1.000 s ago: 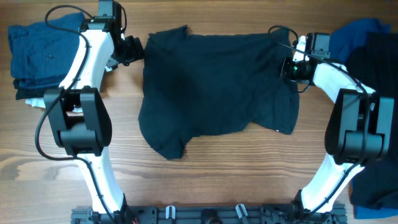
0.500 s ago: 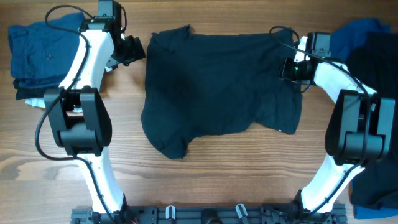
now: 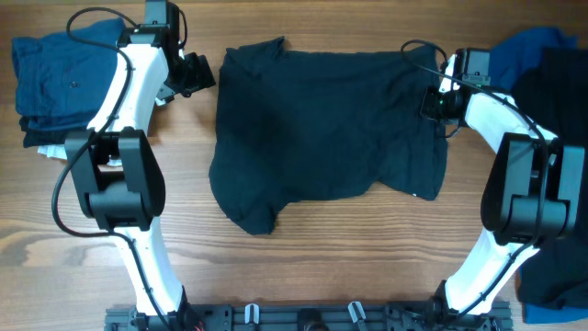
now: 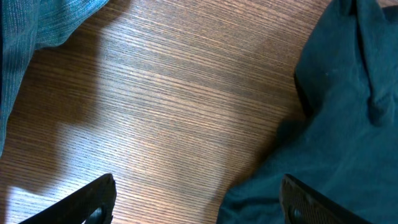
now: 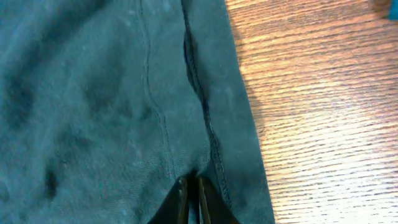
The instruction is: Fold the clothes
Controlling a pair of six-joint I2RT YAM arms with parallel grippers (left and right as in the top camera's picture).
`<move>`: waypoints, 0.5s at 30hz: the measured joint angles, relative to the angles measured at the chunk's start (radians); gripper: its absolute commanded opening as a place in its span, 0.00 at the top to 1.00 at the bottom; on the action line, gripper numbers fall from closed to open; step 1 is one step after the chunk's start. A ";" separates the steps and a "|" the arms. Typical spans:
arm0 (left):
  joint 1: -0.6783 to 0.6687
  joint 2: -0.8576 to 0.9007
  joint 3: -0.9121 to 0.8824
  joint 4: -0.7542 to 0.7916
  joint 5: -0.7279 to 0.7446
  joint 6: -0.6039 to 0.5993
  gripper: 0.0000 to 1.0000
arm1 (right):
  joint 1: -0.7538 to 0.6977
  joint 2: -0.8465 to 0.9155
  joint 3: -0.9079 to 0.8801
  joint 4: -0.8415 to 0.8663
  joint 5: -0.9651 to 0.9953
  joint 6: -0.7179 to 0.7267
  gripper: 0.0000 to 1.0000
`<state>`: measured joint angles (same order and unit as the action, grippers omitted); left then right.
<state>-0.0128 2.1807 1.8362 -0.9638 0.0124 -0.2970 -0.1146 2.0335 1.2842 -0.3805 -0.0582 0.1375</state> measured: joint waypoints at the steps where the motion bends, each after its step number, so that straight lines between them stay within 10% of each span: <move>1: 0.000 0.000 0.000 0.000 0.000 0.000 0.16 | 0.000 0.000 0.000 0.000 0.000 0.000 0.93; 15: 0.000 0.000 0.000 0.006 0.000 0.000 0.16 | 0.000 -0.027 0.003 -0.034 0.000 -0.003 0.96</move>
<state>-0.0128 2.1807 1.8362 -0.9573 0.0124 -0.2970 -0.1146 2.0064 1.2877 -0.4141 -0.0578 0.1345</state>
